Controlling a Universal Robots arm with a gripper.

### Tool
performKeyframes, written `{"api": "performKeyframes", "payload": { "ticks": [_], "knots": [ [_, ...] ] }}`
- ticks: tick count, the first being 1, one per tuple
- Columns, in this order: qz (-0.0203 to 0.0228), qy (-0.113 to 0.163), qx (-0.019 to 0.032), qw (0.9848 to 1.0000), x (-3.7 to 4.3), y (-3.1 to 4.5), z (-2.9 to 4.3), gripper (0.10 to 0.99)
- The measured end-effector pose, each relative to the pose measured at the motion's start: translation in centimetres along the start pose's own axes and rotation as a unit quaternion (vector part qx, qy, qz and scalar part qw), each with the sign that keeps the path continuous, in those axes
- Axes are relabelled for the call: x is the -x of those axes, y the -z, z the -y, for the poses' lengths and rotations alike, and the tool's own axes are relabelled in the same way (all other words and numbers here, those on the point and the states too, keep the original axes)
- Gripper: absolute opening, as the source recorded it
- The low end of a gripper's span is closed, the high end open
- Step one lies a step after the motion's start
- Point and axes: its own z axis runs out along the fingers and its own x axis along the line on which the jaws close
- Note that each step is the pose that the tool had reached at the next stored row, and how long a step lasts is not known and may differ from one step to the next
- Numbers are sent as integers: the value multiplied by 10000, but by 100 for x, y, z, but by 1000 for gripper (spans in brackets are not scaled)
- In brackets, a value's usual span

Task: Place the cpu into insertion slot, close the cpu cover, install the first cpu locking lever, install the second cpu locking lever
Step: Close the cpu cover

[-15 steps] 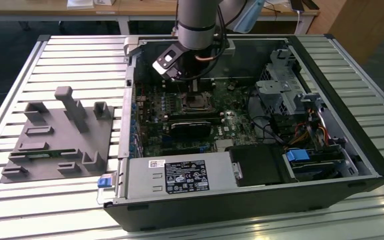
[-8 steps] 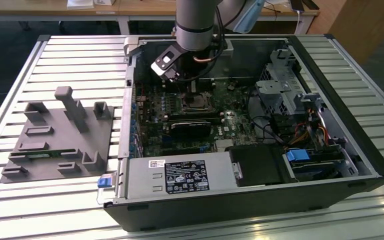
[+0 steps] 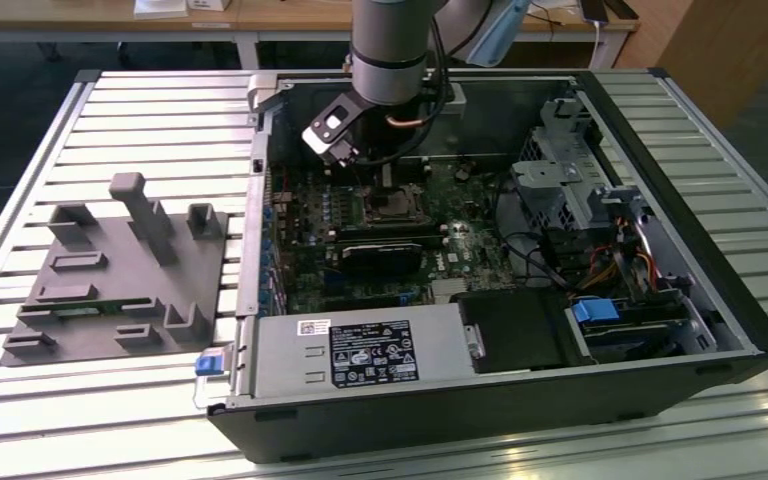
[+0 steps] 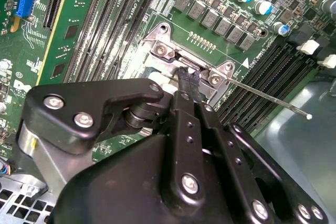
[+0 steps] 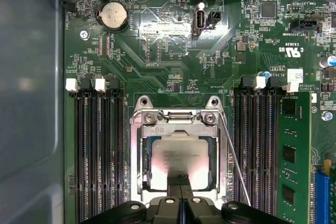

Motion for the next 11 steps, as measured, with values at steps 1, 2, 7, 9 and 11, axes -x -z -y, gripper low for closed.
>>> {"api": "performKeyframes", "payload": {
  "ticks": [1,2,7,9,11],
  "knots": [
    [-1,0,1,10000,-1,-2,-3,122],
    [-2,0,2,10000,-1,-4,-7,122],
    [-15,1,9,10000,-4,26,-14,122],
    [-7,0,3,10000,0,75,-12,122],
    [-7,0,3,10000,0,106,-11,122]
  ]
}}
